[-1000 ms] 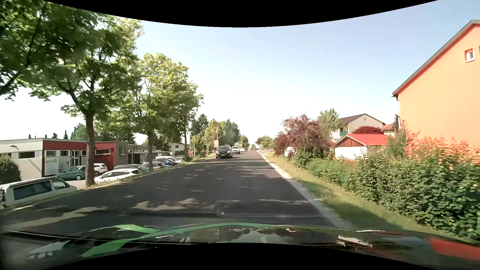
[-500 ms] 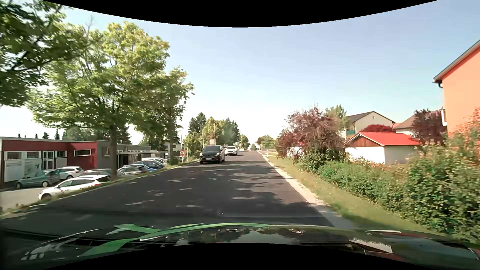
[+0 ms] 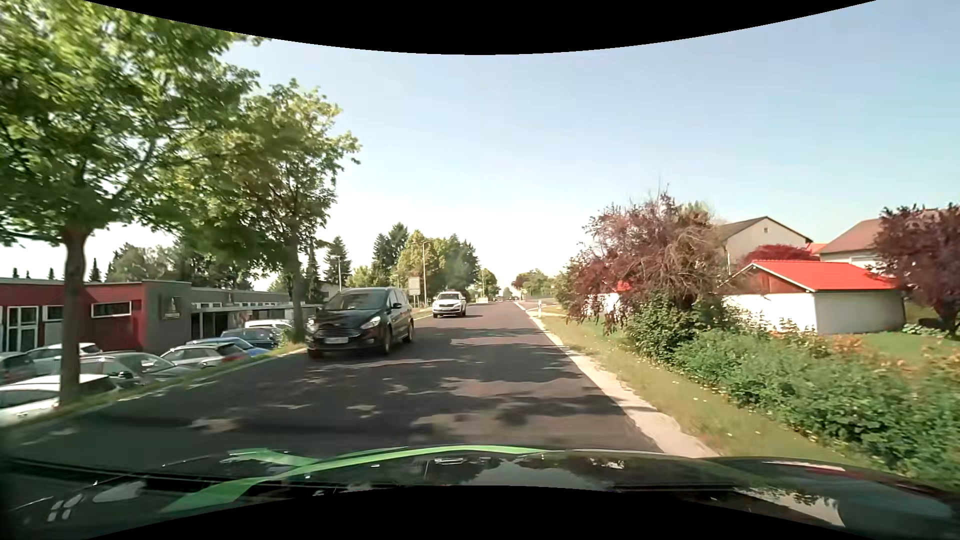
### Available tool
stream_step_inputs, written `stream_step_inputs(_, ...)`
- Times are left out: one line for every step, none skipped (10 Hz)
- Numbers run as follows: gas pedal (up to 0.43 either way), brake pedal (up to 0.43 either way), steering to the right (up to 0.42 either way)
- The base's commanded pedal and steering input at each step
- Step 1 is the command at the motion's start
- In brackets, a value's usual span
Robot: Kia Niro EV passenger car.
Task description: Follow the waypoints while adhering to traffic rules and regulations
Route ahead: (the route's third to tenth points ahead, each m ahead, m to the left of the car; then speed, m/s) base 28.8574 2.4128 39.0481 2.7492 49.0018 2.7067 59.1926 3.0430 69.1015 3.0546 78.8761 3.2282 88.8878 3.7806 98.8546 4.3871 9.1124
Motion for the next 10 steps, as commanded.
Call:
stream_step_inputs(0.169, 0.0, -0.006)
stream_step_inputs(0.177, 0.0, -0.006)
stream_step_inputs(0.177, 0.0, -0.006)
stream_step_inputs(0.177, 0.0, -0.005)
stream_step_inputs(0.177, 0.0, -0.005)
stream_step_inputs(0.177, 0.0, -0.005)
stream_step_inputs(0.177, 0.0, -0.006)
stream_step_inputs(0.177, 0.0, -0.006)
stream_step_inputs(0.177, 0.0, -0.006)
stream_step_inputs(0.177, 0.0, -0.006)
